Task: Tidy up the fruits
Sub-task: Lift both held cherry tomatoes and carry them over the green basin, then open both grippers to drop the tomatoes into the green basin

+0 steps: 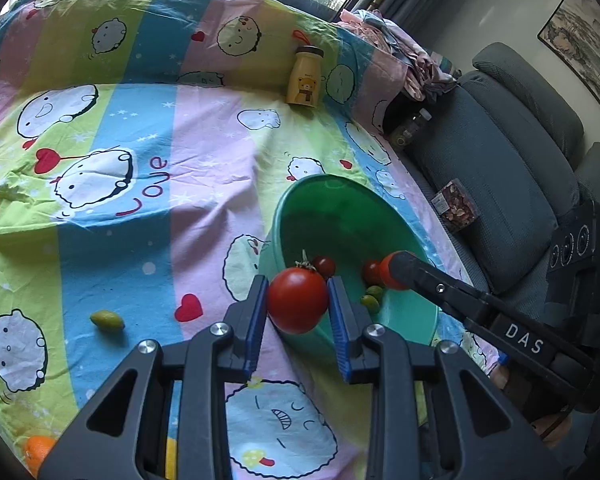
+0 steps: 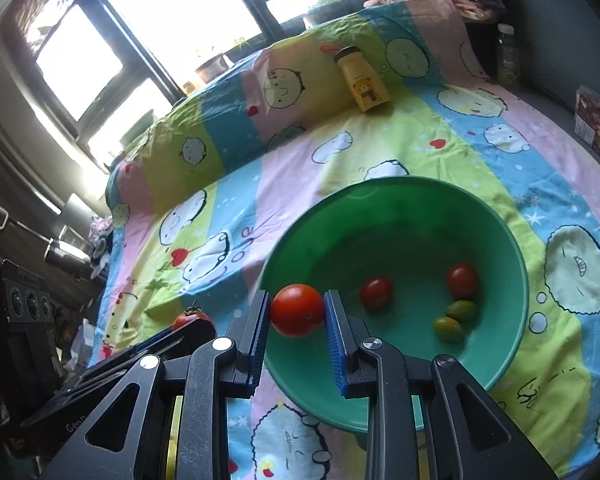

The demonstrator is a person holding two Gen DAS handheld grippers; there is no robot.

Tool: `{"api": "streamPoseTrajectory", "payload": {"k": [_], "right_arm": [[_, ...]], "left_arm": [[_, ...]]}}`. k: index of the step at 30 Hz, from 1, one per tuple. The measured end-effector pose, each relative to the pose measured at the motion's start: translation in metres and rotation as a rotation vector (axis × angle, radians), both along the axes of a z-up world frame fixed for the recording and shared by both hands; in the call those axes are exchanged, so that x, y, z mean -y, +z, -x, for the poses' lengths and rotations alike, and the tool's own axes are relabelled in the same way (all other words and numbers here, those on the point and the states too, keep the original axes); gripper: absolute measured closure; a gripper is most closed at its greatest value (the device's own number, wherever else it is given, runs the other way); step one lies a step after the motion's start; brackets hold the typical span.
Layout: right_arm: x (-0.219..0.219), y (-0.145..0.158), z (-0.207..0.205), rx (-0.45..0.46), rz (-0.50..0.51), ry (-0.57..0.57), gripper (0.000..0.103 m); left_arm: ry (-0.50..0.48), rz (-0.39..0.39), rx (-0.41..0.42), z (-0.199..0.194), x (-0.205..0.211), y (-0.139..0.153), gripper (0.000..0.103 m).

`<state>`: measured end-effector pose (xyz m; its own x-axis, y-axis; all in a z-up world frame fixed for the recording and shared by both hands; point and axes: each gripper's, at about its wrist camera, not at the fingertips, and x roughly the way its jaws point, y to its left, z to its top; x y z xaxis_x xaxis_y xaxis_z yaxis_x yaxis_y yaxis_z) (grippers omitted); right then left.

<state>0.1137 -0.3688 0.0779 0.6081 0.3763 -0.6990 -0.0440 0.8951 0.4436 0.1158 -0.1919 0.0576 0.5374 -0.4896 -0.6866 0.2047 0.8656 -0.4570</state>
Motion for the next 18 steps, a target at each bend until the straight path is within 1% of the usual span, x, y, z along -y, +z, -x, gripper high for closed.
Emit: {"api": "streamPoseTrajectory", "payload": {"k": [5,9,12,18], "right_arm": [[0.023,-0.003,-0.001,-0.017,-0.007,-0.065,0.075],[0.036,-0.011,-0.003,-0.045,-0.048,-0.087,0.075],[0.043,-0.015,-0.005,-0.064,-0.047,-0.113,0.075],[0.052,-0.023,-0.008,-0.095,-0.071,-0.133,0.075]], "left_arm": [[-0.043,0.012,-0.007,-0.006,0.026,-0.003,0.074],[-0.066,0.015,-0.037,-0.011,0.041,-0.011,0.074],[-0.079,0.022,-0.060,-0.016,0.049,-0.017,0.074],[-0.098,0.003,-0.084,-0.019,0.063,-0.023,0.073]]}}
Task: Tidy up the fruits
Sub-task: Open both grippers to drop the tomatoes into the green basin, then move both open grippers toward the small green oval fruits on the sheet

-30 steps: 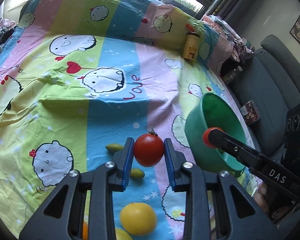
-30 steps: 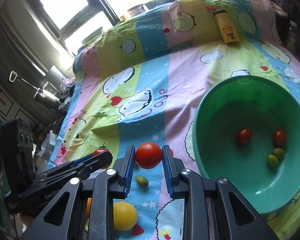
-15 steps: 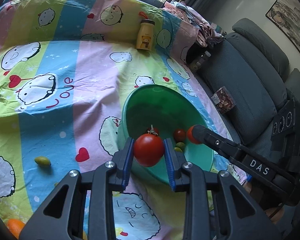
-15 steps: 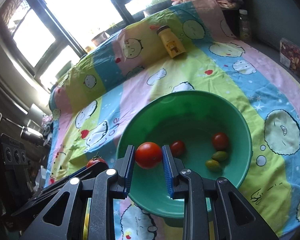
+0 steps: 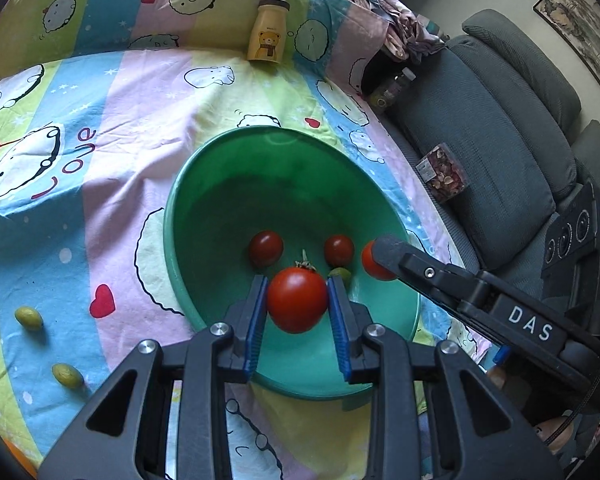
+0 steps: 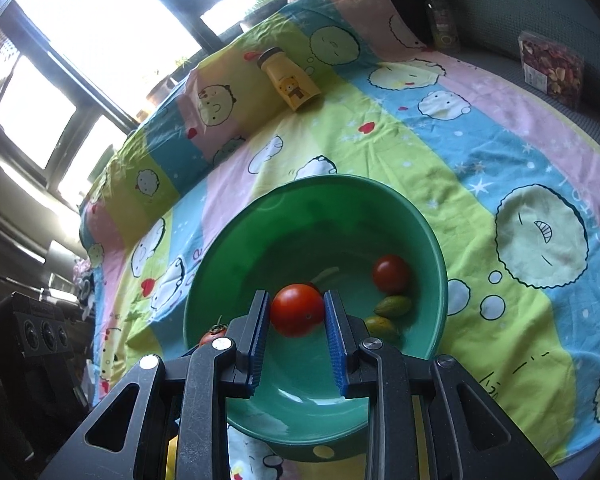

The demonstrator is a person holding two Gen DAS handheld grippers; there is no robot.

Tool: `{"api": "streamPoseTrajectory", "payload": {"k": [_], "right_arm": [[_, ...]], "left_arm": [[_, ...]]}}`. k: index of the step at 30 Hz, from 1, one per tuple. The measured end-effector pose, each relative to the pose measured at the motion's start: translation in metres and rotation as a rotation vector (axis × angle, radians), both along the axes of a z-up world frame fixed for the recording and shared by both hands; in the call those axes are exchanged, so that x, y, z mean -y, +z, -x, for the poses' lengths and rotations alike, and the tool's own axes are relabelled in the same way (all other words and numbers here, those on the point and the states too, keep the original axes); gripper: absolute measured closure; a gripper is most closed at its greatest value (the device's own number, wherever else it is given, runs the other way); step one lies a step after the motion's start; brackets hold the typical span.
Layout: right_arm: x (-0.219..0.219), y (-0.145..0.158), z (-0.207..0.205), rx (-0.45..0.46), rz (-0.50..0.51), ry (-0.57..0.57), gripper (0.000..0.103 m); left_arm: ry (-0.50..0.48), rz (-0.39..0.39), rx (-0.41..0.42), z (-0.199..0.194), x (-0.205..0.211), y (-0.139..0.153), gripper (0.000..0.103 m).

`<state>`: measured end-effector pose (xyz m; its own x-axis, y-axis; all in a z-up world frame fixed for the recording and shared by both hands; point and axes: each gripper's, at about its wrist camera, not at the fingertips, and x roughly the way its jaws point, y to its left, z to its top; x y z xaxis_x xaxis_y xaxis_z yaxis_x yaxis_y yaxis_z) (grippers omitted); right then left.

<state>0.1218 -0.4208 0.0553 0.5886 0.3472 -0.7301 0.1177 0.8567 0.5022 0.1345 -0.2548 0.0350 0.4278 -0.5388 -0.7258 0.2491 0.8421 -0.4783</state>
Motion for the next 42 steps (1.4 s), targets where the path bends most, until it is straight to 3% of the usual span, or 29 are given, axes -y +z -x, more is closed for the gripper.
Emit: {"api": "streamPoseTrajectory", "payload": {"k": [14,18,20,22,27,31,35,42], "right_arm": [[-0.003,-0.005,-0.004,-0.035,0.044,-0.010,0.075],[-0.002,-0.007,-0.005,-0.046,0.027,-0.017,0.075],[-0.002,-0.006,-0.004,-0.042,0.015,-0.019,0.070],[-0.002,-0.004,-0.002,-0.029,0.013,-0.013,0.053],[-0.010,0.007,0.003,0.012,0.020,-0.004,0.046],[-0.028,0.015,0.003,0.038,0.023,0.038,0.037],[-0.056,0.018,0.003,0.037,0.036,0.109,0.036],[-0.112,0.020,0.005,0.048,0.065,0.260,0.036]], "left_arm": [[-0.040,-0.034,0.003,0.004,0.018,-0.006,0.074],[-0.030,0.008,0.031,0.008,0.007,-0.001,0.072],[-0.023,0.027,0.045,0.011,0.000,0.005,0.065],[-0.019,0.032,0.061,0.015,-0.007,0.010,0.050],[0.038,0.034,0.100,0.028,-0.035,0.024,0.035],[0.137,0.042,0.125,0.037,-0.073,0.031,0.028],[0.212,0.023,0.101,0.043,-0.111,0.027,0.027],[0.292,-0.084,0.066,0.051,-0.170,0.009,0.027]]}}
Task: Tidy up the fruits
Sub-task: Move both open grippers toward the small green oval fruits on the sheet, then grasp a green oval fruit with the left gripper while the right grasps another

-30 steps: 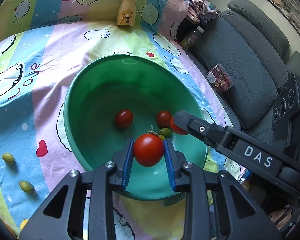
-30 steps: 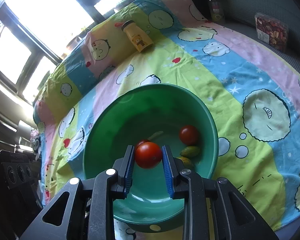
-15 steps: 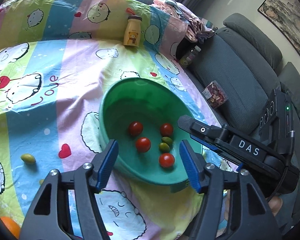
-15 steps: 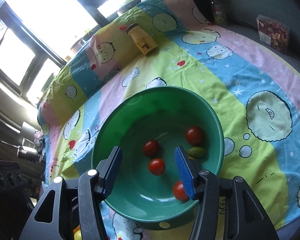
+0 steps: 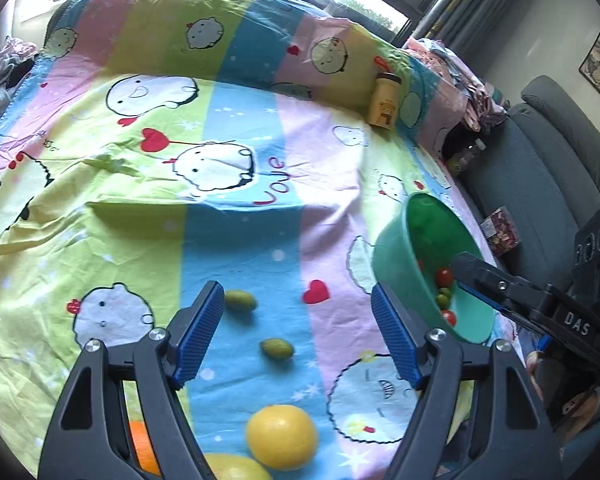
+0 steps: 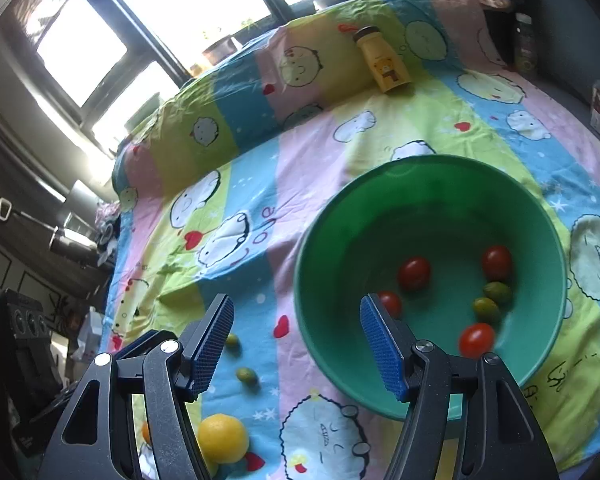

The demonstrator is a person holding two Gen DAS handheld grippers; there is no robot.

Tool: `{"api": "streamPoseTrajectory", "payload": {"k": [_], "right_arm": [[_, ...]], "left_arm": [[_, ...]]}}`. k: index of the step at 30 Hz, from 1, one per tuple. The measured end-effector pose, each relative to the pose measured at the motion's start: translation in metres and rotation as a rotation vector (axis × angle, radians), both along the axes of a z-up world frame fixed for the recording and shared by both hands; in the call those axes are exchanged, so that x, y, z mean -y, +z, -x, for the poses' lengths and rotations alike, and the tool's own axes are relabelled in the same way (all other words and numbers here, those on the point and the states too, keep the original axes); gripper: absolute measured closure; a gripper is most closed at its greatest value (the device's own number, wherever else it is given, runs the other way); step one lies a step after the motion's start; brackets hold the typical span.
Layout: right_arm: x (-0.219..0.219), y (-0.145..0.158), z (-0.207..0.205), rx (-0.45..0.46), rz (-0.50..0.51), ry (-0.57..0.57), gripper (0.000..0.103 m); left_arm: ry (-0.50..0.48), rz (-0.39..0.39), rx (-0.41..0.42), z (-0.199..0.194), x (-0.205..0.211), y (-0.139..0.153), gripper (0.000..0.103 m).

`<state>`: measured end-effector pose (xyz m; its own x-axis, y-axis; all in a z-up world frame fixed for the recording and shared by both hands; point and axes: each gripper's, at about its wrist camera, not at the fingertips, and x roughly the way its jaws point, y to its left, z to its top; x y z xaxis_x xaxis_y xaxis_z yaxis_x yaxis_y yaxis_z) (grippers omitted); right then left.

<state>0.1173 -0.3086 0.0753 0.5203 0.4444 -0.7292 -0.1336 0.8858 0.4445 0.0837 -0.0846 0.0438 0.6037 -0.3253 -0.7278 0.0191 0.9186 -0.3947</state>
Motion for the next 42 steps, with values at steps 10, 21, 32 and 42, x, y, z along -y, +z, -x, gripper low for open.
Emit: {"api": "streamPoseTrajectory", "payload": {"k": [10,21,32,42], "right_arm": [[-0.059,-0.023,-0.004,-0.049,-0.009,0.180,0.037],[-0.100,-0.065,-0.006,-0.157,0.084,0.307,0.063],[-0.110,-0.085,-0.005,-0.188,0.177,0.331,0.065],[-0.115,-0.088,-0.005,-0.178,0.201,0.344,0.071]], "left_arm": [[0.048,0.080,-0.139,-0.014,-0.046,-0.042,0.030],[-0.001,0.122,-0.244,-0.038,-0.032,-0.066,0.041],[0.002,0.088,-0.276,-0.043,-0.023,-0.075,0.047],[-0.017,0.066,-0.268,-0.047,-0.015,-0.077,0.064]]}}
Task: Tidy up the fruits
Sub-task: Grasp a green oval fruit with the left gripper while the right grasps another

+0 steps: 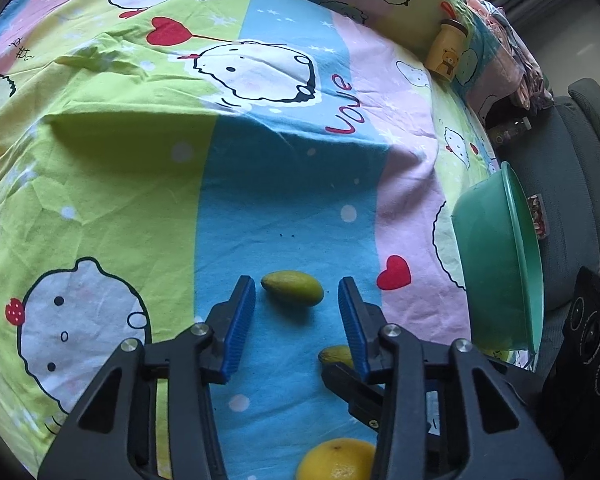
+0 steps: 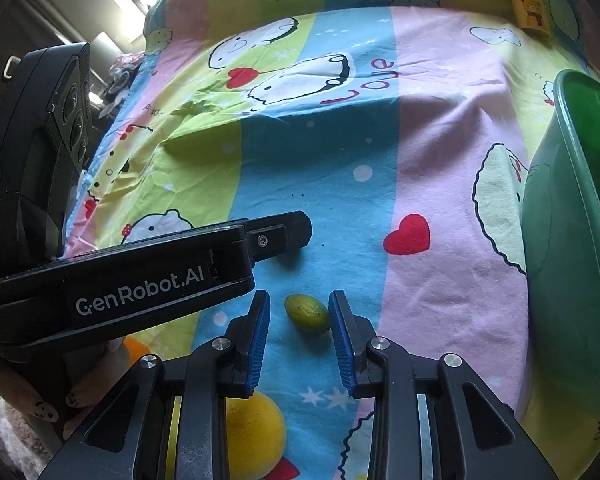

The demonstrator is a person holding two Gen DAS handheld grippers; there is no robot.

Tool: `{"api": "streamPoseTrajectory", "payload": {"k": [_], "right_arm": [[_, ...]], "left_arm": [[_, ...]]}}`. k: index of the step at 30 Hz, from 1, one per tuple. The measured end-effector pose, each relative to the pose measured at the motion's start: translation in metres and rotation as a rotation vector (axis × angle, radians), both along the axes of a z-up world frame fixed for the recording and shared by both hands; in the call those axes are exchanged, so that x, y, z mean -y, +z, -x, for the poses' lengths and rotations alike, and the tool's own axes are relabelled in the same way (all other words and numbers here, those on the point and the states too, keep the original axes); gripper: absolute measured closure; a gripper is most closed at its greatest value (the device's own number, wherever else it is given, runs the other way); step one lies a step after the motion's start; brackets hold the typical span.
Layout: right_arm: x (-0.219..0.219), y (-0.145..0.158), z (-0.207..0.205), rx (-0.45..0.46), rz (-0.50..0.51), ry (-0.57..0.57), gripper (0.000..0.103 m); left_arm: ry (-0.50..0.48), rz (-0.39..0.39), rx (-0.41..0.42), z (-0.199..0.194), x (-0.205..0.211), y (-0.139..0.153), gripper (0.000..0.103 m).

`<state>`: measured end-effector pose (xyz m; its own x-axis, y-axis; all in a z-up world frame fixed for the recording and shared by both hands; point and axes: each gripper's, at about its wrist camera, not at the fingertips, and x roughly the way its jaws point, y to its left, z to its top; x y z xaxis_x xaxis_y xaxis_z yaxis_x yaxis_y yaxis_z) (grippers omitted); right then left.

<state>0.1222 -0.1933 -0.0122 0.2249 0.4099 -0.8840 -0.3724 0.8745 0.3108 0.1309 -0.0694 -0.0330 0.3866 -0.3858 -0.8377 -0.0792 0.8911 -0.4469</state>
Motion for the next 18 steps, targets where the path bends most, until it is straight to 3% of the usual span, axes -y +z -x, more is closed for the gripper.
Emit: {"api": "streamPoseTrajectory", "payload": {"k": [9,18], "right_arm": [[-0.0045,-0.0071,0.0001,-0.011,0.008,0.007,0.076],[-0.0074,-0.0078,0.0008,0.002,0.015,0.013,0.080]], "left_arm": [[0.006,-0.017,0.003,-0.0018,0.0035,-0.0023,0.073],[0.007,-0.033,0.015,-0.0002,0.0060,-0.0014,0.072]]}}
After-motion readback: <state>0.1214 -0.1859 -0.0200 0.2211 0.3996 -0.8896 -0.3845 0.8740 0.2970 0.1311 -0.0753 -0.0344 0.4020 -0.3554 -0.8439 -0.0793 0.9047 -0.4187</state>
